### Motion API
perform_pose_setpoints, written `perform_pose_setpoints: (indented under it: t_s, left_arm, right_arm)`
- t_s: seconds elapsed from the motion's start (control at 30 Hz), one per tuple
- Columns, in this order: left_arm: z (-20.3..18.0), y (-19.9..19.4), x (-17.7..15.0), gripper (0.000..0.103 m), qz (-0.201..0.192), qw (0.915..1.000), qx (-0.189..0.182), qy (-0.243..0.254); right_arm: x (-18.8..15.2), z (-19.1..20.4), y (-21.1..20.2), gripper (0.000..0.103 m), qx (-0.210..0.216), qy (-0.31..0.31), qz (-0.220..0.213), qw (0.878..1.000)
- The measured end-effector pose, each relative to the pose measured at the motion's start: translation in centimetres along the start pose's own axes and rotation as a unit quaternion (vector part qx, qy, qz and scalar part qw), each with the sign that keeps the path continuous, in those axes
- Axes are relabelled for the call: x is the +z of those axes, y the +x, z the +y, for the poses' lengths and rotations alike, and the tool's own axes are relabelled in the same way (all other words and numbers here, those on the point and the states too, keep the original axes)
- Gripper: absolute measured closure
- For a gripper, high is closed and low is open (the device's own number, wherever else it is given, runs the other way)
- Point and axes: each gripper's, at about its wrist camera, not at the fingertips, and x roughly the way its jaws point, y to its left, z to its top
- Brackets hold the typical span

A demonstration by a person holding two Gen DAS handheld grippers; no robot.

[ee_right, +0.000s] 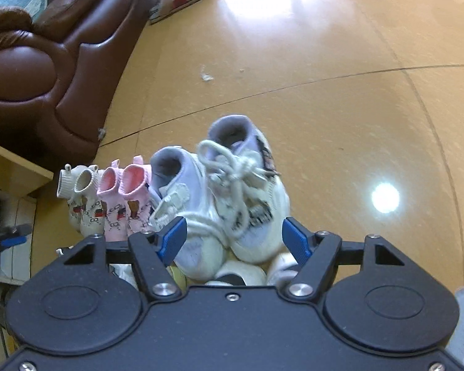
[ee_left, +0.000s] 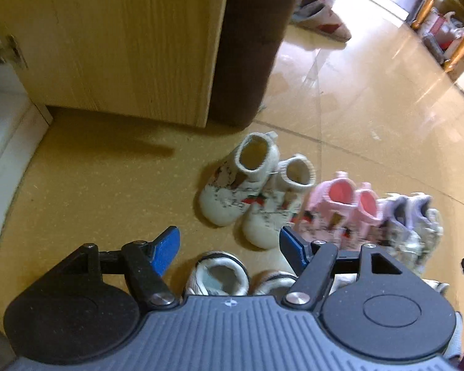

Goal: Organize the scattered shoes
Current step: 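Move the right gripper over the white black-striped sneakers in the row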

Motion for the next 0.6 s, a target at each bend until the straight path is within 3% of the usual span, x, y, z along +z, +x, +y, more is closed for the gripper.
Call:
perform_pose_setpoints:
  t_s: [0.13,0.33,0.6]
  left_arm:
    - [-0.7,-4.8,-1.0,0.014,-0.024,0.9991,0.026,-0.022]
    - [-1.5,-10.6,-3.1,0.014,-0.031,0.9978,-0.01,-0.057]
    - [-5.5,-16.9,-6.5,0.014,-0.03,0.998,-0.031,-0.047]
  right_arm:
    - [-1.0,0.3,-2.9,0.022,0.008,0.001,-0.009,1.0]
    - [-2.2,2.4,-8.6,0.004,0.033,-0.012,-0.012,0.999]
    - [-3.9,8.7,-14.2,0.0,0.08,-0.102,-0.049,0.99]
